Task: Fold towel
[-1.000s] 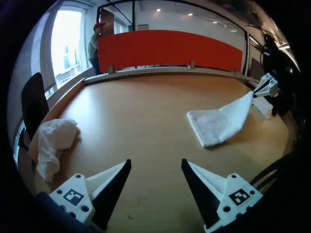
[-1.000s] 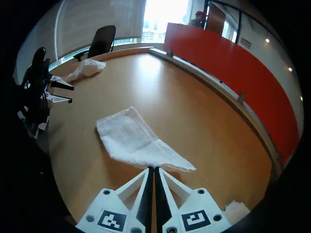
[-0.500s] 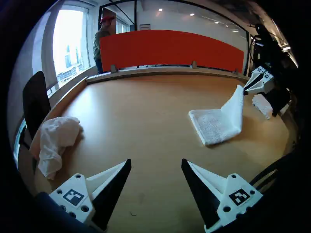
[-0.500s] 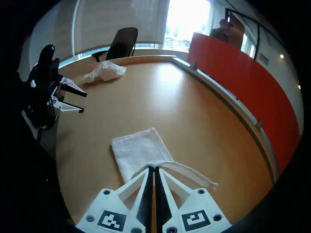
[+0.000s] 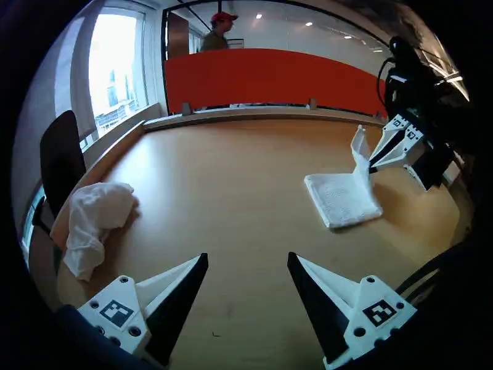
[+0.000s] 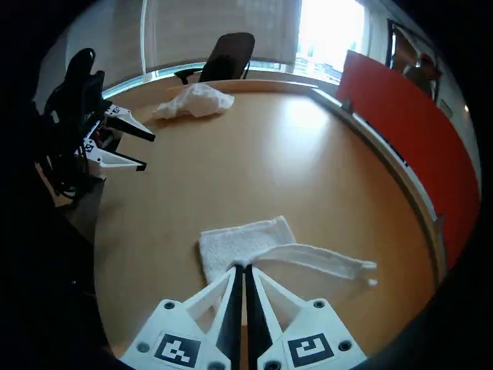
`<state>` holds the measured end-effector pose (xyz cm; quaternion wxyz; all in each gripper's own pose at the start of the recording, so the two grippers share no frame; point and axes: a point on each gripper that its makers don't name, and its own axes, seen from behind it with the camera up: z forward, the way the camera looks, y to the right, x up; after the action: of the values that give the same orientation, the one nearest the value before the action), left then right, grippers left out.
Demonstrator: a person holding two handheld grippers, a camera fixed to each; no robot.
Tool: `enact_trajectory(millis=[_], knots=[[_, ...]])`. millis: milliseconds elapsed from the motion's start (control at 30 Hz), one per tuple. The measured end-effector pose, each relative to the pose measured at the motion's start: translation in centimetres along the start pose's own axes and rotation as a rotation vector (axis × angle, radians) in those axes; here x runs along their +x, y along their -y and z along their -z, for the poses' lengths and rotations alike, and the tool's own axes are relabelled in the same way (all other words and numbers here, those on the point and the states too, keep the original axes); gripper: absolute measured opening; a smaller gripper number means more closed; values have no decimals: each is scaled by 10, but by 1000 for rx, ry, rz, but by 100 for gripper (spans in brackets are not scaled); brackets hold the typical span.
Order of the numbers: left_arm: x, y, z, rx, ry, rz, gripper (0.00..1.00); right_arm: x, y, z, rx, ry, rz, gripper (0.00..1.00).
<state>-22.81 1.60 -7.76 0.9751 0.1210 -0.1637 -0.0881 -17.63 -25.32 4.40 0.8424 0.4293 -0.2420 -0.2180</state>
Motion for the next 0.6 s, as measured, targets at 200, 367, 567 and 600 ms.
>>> enact_trajectory(millis=[200, 367, 567, 600], knots=[[-5, -1, 2, 10, 3, 3, 96, -3, 19, -41, 76, 44, 23, 2], [-6, -5, 2, 11, 4, 8, 96, -12, 28, -63, 111, 82, 34, 3], [-7, -8, 0, 6, 5, 14, 96, -12, 29, -68, 119, 90, 37, 3], [-7, -8, 0, 5, 5, 15, 96, -12, 29, -68, 118, 90, 37, 3]])
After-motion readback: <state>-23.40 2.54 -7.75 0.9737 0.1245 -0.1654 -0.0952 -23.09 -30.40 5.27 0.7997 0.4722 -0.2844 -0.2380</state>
